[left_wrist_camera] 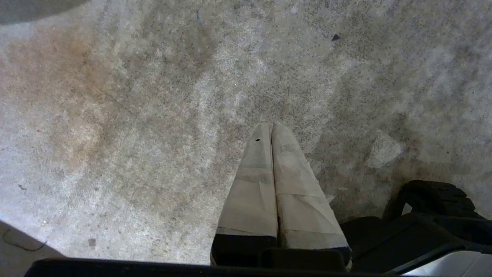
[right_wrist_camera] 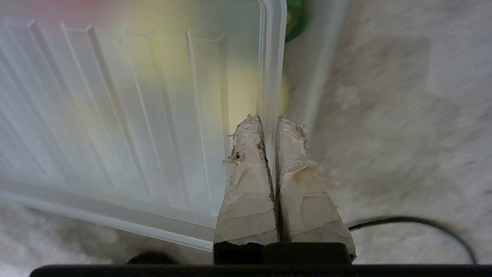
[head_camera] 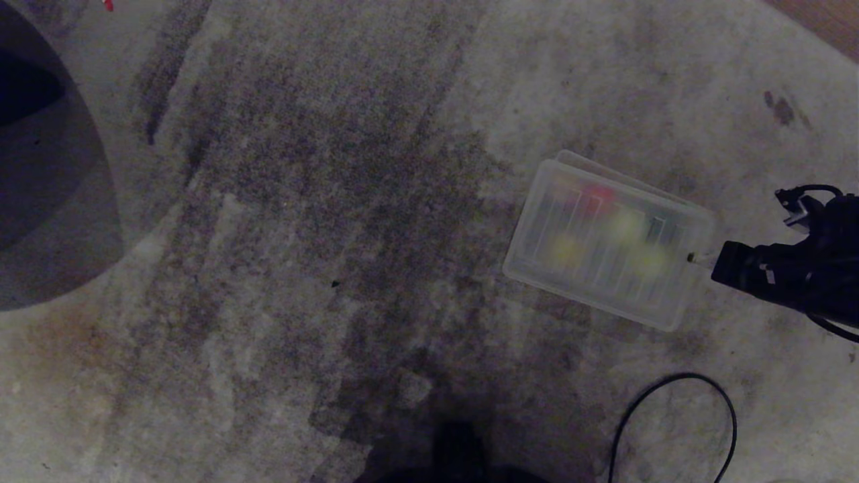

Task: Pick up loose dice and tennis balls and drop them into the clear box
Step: Close the lid

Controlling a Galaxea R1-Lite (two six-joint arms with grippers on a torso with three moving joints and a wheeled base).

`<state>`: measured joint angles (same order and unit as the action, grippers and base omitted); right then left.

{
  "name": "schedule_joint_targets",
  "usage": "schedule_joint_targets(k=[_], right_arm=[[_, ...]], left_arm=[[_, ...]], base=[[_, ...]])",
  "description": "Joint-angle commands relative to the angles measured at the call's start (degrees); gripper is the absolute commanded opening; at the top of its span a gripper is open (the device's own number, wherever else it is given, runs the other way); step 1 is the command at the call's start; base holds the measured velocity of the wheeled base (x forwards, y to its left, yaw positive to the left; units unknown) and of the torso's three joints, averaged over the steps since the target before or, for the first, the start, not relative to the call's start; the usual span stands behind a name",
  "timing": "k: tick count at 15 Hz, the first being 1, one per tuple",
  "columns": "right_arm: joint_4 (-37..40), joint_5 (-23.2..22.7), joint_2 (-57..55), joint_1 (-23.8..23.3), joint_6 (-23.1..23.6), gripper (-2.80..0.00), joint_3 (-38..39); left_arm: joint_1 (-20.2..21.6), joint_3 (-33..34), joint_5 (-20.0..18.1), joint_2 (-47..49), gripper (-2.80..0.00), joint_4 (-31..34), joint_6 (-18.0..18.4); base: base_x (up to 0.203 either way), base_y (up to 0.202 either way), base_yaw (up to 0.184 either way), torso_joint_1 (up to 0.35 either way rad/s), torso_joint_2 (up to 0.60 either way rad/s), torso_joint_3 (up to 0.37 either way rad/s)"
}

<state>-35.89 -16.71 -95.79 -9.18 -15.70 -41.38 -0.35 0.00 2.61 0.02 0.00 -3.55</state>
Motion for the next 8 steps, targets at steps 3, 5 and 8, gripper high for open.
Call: schedule_joint_targets(k=[3,5,8], right_arm=[[-0.2,-1.6,-1.4,-2.4,-0.4,-2.8,-1.5],[-0.2,-1.7,-1.4,-3.1,-0.4,-2.8,-1.8],[-0.2,-1.8,-2.5,-3.9,-0.5,-2.8,-1.9]], left_arm=[[0.0,0.1,0.0,0.1,-2.8,0.0,-0.1],[0.0,0.1,0.0,0.1,-2.8,0.0,-0.1],[0.0,0.1,0.0,0.1,-2.8,0.0,-0.1]], base=[[0.0,0.0,0.0,0.0,0.0,0.0],[0.0,0.0,0.0,0.0,0.0,0.0],[0.0,0.0,0.0,0.0,0.0,0.0]])
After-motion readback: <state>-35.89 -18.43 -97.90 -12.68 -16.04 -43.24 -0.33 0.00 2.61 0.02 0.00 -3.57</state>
